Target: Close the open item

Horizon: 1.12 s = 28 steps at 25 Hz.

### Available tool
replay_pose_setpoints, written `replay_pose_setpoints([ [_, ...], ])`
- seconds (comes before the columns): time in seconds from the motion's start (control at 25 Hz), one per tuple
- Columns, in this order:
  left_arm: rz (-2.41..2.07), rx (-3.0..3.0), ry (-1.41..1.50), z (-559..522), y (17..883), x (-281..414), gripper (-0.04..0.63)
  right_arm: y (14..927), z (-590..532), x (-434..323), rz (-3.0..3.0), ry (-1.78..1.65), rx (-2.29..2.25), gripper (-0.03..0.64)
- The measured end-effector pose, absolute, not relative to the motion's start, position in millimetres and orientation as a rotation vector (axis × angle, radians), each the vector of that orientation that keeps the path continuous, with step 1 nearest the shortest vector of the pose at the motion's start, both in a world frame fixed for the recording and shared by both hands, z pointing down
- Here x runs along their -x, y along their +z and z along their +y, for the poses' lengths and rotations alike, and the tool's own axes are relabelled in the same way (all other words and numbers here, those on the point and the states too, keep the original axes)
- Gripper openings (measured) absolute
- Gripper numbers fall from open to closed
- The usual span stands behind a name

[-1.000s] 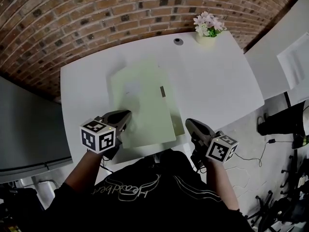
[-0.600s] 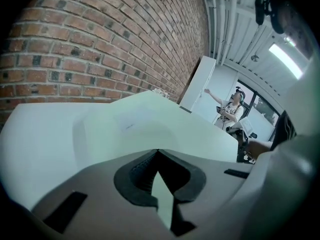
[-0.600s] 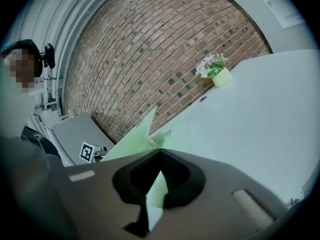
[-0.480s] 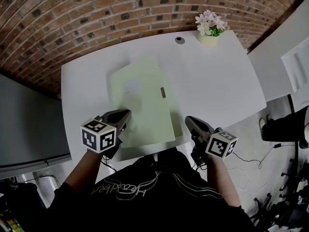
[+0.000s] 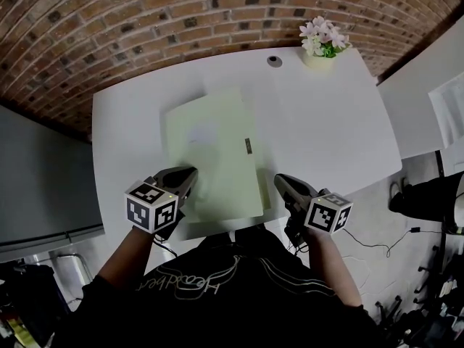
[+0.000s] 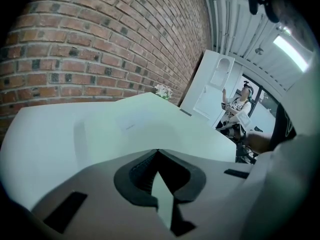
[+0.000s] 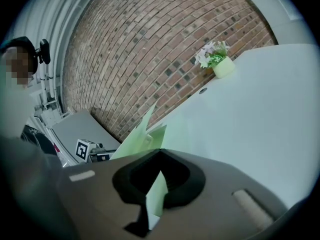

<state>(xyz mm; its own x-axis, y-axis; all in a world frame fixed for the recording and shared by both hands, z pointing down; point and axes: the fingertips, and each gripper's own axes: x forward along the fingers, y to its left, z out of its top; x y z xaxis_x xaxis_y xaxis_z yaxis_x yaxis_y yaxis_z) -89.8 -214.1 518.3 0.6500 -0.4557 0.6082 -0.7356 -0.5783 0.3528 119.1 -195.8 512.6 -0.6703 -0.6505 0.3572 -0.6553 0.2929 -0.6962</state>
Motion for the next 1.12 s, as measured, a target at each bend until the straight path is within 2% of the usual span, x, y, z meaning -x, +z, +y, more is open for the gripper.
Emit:
replay_pose_setpoints([
  [1.12, -0.975, -2.196, 0.749, -214.8, 537.2, 75.0, 0.002, 563.5, -227.8, -105.5, -2.446, 1.42, -1.154, 0.003],
])
